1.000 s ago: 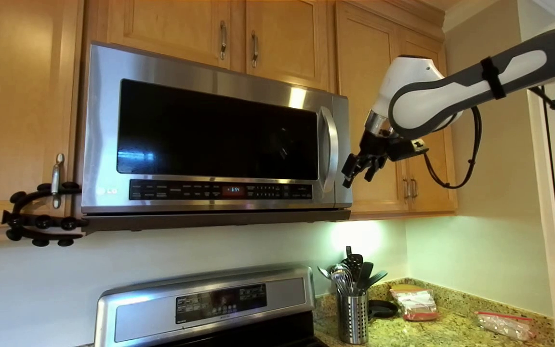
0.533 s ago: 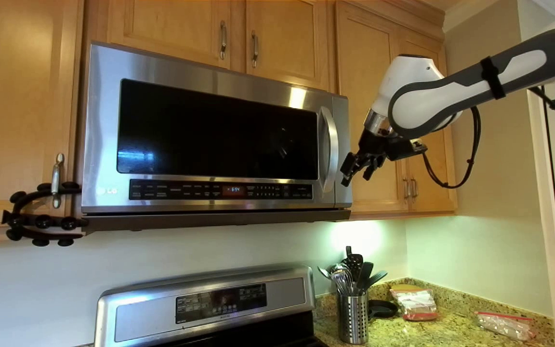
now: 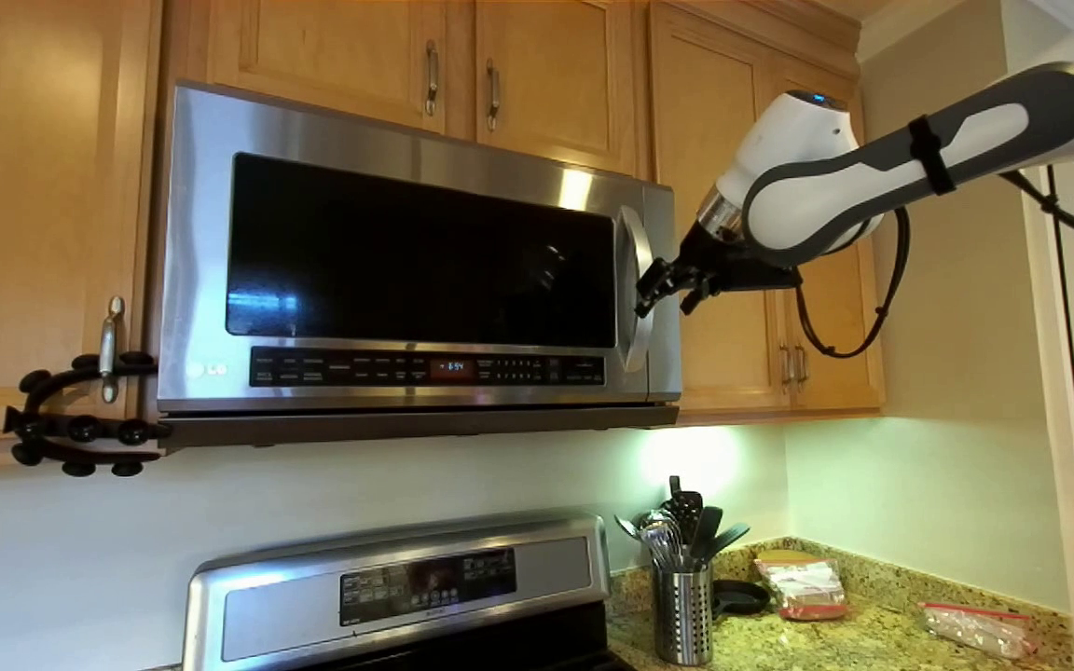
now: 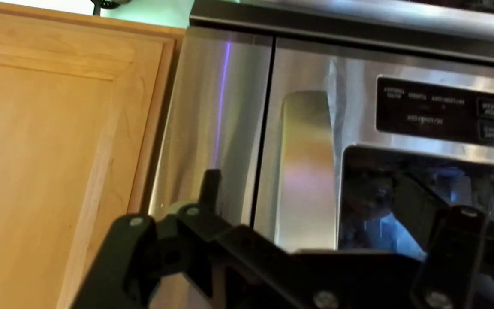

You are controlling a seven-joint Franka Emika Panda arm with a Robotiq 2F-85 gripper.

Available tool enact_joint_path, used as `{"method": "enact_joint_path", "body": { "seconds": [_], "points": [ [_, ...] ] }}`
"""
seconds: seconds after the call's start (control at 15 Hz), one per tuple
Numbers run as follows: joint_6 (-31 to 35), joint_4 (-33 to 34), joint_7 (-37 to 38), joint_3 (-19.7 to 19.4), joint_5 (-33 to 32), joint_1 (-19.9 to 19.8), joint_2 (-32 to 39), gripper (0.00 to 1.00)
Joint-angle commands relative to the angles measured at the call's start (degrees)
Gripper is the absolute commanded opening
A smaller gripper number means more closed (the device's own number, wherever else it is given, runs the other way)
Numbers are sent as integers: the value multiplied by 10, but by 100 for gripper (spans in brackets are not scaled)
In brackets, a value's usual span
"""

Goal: Open the microwave door

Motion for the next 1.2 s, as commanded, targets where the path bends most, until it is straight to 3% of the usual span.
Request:
{"method": "enact_joint_path", "body": {
  "seconds": [0.0,0.13,0.2,0.53,0.87,1.13],
  "points": [
    [53,30,51,20,-5,-33,25,100],
    [82,38,76,25,2,-42,36,100],
    [92,41,89,20,1,-37,42,80],
    [125,47,123,18,3,-36,63,45],
    [116,48,127,19,3,-31,66,13],
    [93,51,136,32,-19,-39,62,11]
  ]
}}
